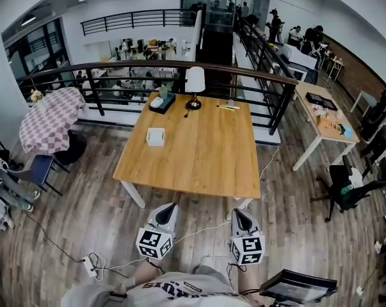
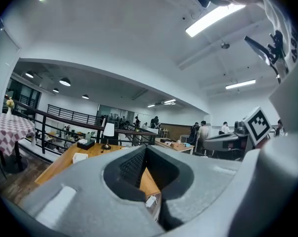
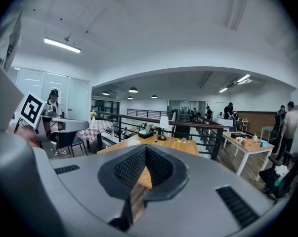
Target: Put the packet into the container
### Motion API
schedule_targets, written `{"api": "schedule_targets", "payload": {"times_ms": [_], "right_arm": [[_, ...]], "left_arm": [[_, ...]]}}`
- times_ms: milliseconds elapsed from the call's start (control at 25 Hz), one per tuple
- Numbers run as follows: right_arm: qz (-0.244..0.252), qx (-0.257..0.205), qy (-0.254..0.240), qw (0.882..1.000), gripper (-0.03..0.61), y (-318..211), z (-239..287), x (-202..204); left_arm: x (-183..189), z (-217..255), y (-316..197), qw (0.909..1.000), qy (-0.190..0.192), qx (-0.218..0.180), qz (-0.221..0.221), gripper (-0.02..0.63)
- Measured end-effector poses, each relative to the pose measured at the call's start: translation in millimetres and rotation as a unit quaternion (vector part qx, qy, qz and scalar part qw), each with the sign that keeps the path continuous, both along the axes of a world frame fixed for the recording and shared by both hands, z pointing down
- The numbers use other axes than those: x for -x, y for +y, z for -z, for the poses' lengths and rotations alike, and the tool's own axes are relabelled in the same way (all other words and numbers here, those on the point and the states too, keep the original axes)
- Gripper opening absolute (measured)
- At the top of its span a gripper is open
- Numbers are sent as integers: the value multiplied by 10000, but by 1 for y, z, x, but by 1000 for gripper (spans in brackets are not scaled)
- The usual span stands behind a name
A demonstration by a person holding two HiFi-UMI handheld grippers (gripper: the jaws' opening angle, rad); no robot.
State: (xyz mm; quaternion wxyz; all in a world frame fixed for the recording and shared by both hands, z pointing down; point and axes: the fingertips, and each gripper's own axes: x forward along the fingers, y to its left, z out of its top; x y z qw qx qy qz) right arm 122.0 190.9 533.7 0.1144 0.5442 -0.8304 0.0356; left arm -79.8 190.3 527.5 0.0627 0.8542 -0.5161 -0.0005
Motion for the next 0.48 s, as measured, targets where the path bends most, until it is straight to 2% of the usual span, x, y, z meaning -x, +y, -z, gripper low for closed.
{"api": "schedule_targets", "payload": {"times_ms": [80,200,480], "right_arm": [[-58,74,-7,10000,6,16,1,15],[-41,75,-53,9999,7,36,2,29],[161,46,31,9999,6,64,-4,44]], "left_arm": [[15,1,15,10000,15,76,-2,3],[28,10,37,10000,-16,-22,-33,3],[31,1,71,9999,95,39,9,3]]}}
